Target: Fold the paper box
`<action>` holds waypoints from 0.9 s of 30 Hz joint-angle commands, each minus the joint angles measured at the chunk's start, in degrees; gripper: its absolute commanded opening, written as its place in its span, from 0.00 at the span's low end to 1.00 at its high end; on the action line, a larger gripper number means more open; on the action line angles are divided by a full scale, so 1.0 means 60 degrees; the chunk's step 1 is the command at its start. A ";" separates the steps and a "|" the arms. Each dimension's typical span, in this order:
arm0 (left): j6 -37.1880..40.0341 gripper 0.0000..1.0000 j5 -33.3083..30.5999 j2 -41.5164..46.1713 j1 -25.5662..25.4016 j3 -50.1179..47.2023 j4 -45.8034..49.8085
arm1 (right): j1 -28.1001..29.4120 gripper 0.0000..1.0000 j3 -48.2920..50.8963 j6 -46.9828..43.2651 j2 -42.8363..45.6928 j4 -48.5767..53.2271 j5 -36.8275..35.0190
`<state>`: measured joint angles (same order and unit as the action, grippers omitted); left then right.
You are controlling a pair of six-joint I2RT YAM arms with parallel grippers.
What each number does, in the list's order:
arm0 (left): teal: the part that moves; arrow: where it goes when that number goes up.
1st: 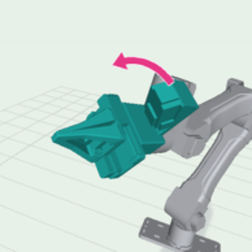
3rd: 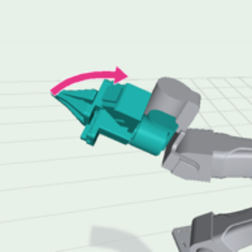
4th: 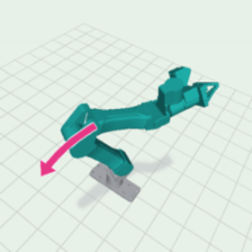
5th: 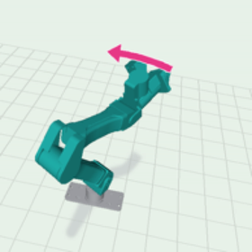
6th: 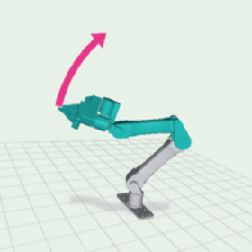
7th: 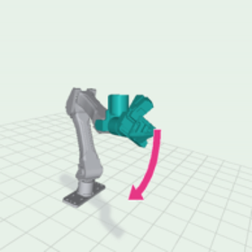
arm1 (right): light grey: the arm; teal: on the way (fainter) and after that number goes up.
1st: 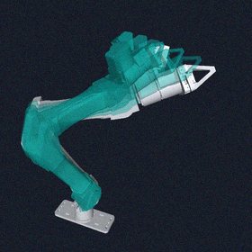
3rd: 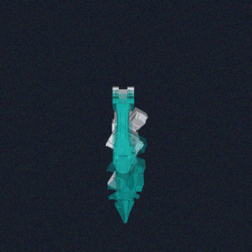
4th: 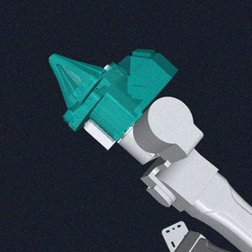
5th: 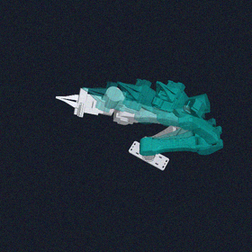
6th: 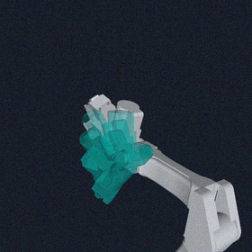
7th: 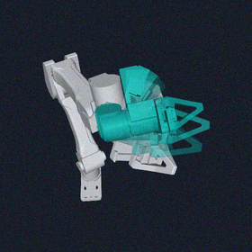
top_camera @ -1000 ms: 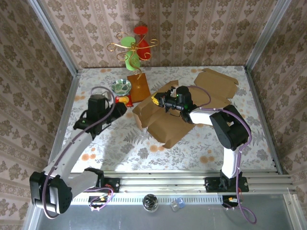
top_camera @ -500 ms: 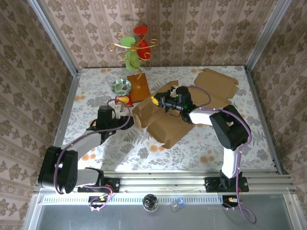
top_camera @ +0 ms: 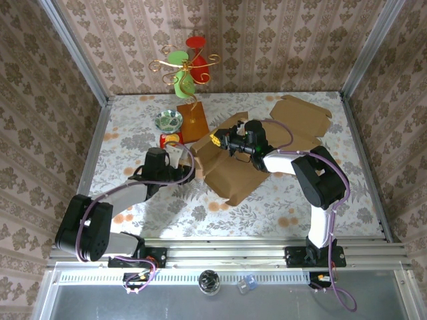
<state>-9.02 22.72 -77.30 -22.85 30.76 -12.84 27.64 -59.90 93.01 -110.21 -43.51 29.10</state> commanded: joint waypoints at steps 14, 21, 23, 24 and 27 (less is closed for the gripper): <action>0.0943 0.47 0.0196 -0.0384 -0.0152 0.0379 -0.0392 | 0.0127 0.00 -0.0132 0.0064 -0.0014 -0.0172 0.0008; 0.0400 0.42 -0.0868 -0.0561 -0.0483 0.0473 -0.0857 | 0.0286 0.00 0.0002 0.0230 -0.0015 -0.0475 -0.0256; 0.0260 0.43 -0.1306 -0.0606 -0.0801 0.0472 -0.0991 | 0.0366 0.00 0.0028 0.0245 -0.0029 -0.0509 -0.0348; 0.0137 0.43 -0.1541 -0.0637 -0.0831 0.0455 -0.1047 | 0.0412 0.00 0.0060 0.0260 -0.0019 -0.0540 -0.0413; -0.0123 0.43 -0.1911 -0.0746 -0.0886 0.0355 -0.1339 | 0.0545 0.00 0.0181 0.0310 -0.0058 -0.0717 -0.0641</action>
<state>-7.31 15.51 -80.95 -27.77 32.14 -17.32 29.80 -59.81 93.69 -110.21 -44.84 27.05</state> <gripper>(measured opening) 0.428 0.066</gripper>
